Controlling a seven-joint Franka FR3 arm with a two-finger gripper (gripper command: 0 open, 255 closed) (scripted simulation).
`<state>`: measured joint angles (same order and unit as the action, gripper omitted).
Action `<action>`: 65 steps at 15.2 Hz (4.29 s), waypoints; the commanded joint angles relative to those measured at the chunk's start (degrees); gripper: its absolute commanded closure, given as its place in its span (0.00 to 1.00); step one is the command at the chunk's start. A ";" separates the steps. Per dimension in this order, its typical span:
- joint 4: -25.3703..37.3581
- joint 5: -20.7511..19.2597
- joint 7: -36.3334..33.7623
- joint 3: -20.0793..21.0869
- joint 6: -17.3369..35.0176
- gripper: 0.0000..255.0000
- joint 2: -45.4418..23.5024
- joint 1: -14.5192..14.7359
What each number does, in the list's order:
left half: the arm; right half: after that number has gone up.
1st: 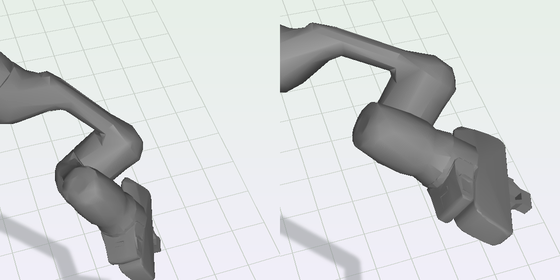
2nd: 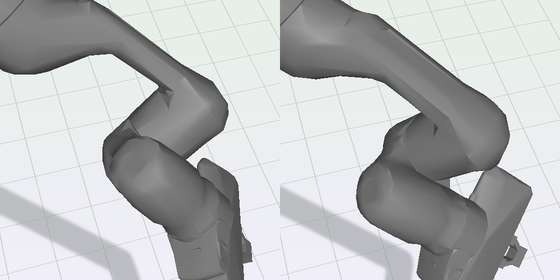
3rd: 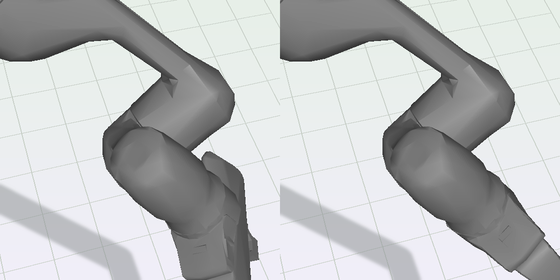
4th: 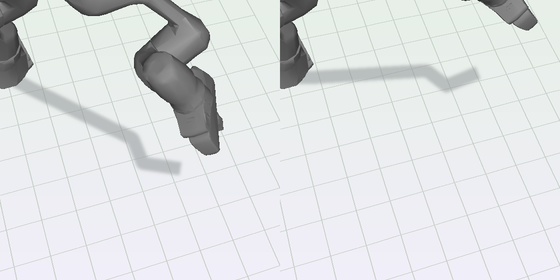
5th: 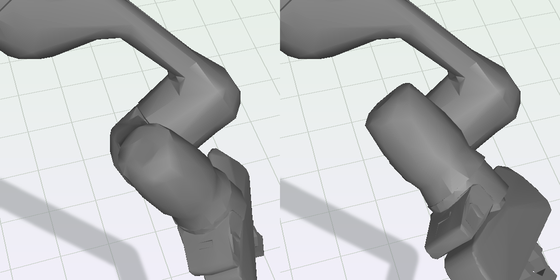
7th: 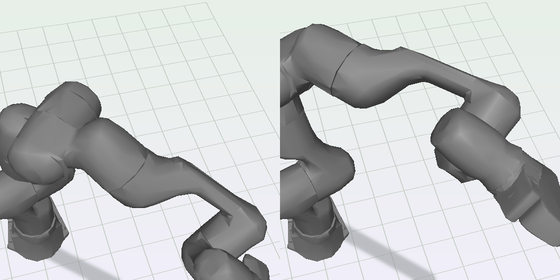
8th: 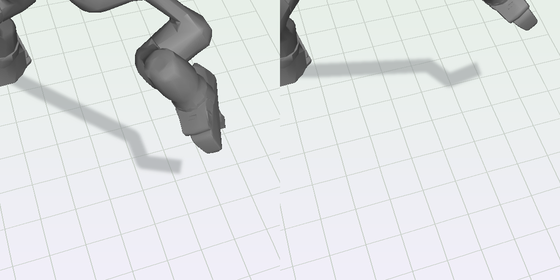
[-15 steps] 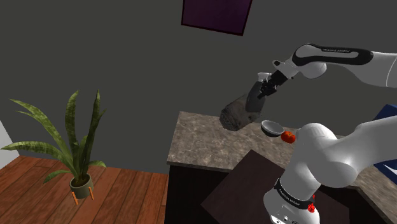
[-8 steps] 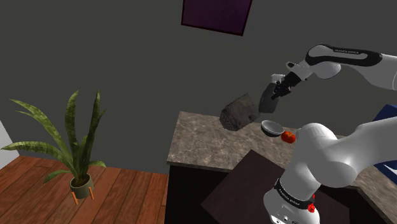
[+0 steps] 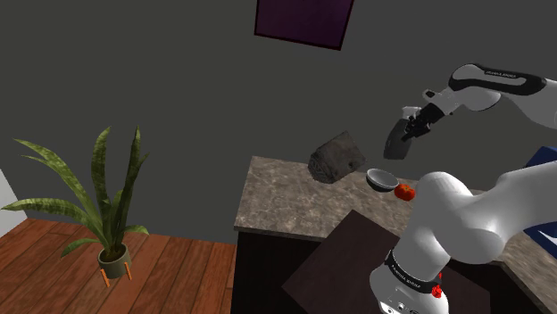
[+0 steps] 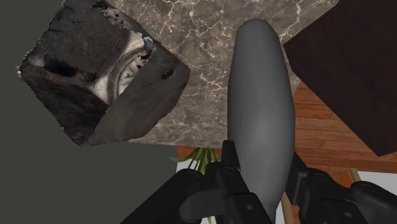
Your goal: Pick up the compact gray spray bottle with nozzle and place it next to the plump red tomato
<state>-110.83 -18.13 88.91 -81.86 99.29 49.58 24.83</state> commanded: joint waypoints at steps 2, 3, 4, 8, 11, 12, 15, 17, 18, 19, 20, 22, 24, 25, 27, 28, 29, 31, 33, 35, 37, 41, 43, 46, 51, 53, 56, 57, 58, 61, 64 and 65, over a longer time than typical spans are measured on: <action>6.18 -0.96 2.86 -3.74 -3.38 1.00 0.51 2.86; 8.48 -1.32 3.82 -5.05 -4.59 1.00 0.77 3.98; 10.87 -1.69 4.77 -6.35 -5.84 1.00 1.08 5.17; 21.59 -3.44 8.53 -11.57 -11.21 1.00 2.80 10.71; 31.26 -5.02 11.48 -15.47 -15.83 1.00 4.64 15.84; 34.93 -5.62 12.53 -16.77 -17.55 1.00 5.38 17.81; 48.18 -7.74 16.12 -20.88 -23.53 1.00 8.11 24.95; 53.21 -8.81 17.70 -22.47 -25.43 1.00 9.53 27.75; 52.20 -8.92 17.72 -22.47 -24.68 1.00 9.71 27.26; 51.23 -9.03 17.74 -22.48 -23.96 1.00 9.89 26.81; 50.31 -9.15 17.77 -22.52 -23.25 1.00 10.08 26.38; 48.59 -9.42 17.85 -22.62 -21.89 1.00 10.48 25.62; 47.02 -9.72 17.94 -22.77 -20.58 1.00 10.90 24.96; 46.28 -9.88 17.98 -22.87 -19.94 1.00 11.13 24.65; 44.91 -10.21 18.09 -23.08 -18.71 1.00 11.59 24.11; 44.26 -10.38 18.15 -23.20 -18.11 1.00 11.83 23.87; 43.64 -10.56 18.20 -23.34 -17.52 1.00 12.07 23.64; 42.48 -10.93 18.33 -23.62 -16.38 1.00 12.57 23.24; 41.42 -11.32 18.46 -23.94 -15.26 1.00 13.09 22.89; 40.45 -11.71 18.60 -24.29 -14.18 1.00 13.62 22.60; 39.56 -12.12 18.74 -24.67 -13.13 1.00 14.17 22.36; 38.03 -12.97 19.05 -25.49 -11.12 1.00 15.32 22.02; 37.38 -13.40 19.22 -25.94 -10.16 1.00 15.92 21.91; 36.54 -14.06 19.47 -26.64 -8.76 1.00 16.84 21.82; 35.47 -15.18 19.94 -27.89 -6.54 1.00 18.44 21.85; 35.16 -15.63 20.14 -28.41 -5.70 1.00 19.11 21.91; 34.82 -16.30 20.46 -29.22 -4.47 1.00 20.13 22.07; 34.73 -16.52 20.57 -29.50 -4.07 1.00 20.48 22.14; 34.67 -16.74 20.68 -29.77 -3.67 1.00 20.83 22.21; 34.56 -17.41 21.03 -30.61 -2.52 1.00 21.91 22.47; 34.59 -18.06 21.40 -31.46 -1.42 1.00 23.02 22.78; 34.63 -18.27 21.53 -31.74 -1.06 1.00 23.39 22.90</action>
<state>-75.78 -36.16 110.39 -113.36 97.67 72.69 47.87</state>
